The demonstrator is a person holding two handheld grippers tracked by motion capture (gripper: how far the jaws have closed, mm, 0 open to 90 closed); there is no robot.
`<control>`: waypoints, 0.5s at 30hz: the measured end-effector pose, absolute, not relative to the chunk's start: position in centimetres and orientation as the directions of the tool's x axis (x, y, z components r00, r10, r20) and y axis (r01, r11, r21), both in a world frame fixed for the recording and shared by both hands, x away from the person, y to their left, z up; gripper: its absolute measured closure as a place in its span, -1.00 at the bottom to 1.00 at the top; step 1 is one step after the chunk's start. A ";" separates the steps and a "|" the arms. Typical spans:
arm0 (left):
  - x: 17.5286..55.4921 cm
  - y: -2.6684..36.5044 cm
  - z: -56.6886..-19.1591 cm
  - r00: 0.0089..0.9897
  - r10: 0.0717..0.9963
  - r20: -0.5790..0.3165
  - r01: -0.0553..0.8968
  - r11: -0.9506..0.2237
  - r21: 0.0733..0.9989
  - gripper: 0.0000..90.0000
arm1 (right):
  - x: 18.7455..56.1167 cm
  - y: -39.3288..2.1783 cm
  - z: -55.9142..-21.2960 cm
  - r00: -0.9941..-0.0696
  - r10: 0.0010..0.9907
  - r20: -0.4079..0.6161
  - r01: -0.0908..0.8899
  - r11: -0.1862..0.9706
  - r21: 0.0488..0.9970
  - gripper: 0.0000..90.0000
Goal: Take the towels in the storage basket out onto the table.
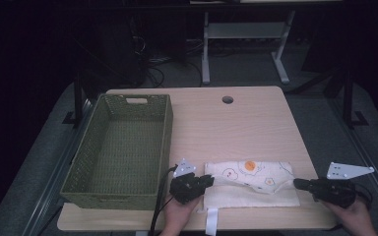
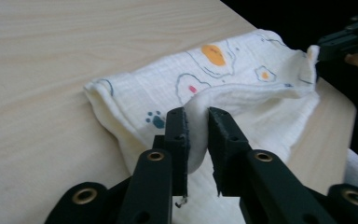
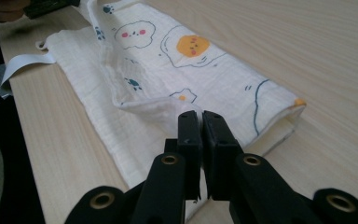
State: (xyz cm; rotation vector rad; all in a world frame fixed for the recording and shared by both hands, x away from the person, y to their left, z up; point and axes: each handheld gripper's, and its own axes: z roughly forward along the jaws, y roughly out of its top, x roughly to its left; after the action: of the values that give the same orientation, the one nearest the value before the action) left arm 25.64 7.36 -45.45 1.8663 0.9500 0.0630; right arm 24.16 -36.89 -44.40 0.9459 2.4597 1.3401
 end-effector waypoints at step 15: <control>25.0 6.0 -45.1 0.722 0.607 -0.333 0.589 -0.284 0.757 0.57 | 24.0 -36.6 -44.8 -0.814 0.554 0.177 0.460 0.427 0.779 0.69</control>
State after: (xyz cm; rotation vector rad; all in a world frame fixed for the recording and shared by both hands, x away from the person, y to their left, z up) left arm 25.03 5.97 -45.13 1.9656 0.9149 0.0238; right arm 23.96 -36.61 -44.78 0.9139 2.5622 1.3462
